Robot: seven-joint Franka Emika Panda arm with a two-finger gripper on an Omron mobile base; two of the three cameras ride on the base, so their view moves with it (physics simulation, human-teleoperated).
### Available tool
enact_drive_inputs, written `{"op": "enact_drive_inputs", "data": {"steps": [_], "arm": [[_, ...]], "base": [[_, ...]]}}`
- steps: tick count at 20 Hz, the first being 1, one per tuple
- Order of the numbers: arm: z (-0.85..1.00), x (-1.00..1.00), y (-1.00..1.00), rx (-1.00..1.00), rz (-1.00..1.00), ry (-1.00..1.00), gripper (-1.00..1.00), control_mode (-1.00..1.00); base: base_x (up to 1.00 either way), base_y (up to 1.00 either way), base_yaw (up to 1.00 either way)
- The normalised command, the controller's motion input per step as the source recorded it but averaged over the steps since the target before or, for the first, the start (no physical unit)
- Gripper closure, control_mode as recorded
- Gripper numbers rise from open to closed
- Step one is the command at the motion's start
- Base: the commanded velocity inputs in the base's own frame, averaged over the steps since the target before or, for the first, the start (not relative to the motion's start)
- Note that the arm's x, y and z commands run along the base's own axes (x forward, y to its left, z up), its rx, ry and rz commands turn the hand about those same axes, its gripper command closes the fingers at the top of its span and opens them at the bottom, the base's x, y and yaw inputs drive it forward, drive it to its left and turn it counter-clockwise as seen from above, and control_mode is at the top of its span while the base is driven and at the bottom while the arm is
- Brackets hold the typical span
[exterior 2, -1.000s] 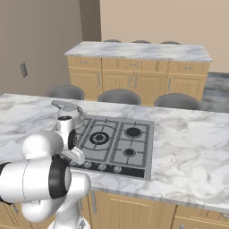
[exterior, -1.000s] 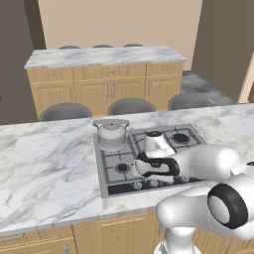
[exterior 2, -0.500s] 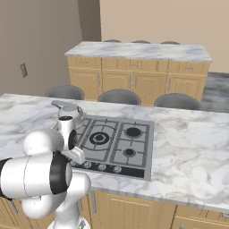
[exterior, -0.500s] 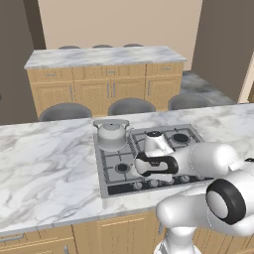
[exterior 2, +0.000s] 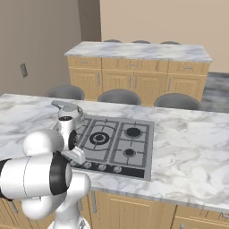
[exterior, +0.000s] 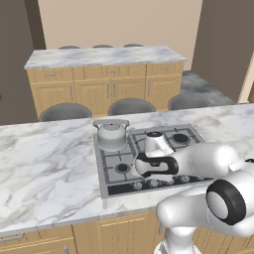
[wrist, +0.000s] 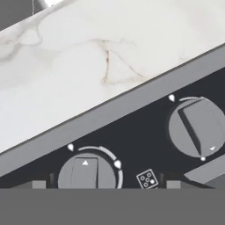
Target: Lower the heat of the kettle.
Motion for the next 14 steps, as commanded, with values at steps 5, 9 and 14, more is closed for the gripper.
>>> {"op": "enact_drive_inputs", "data": {"steps": [5,9,14], "arm": [[-0.25,-0.29,-0.21,0.01,0.0,-0.09,1.0,-1.0],[-0.17,-0.38,-0.21,0.01,0.0,-0.09,1.0,-1.0],[-0.09,-0.67,-0.33,0.03,0.0,-0.14,1.0,-1.0]], "base": [[0.0,0.0,0.0],[0.0,0.0,0.0],[0.0,0.0,0.0]]}}
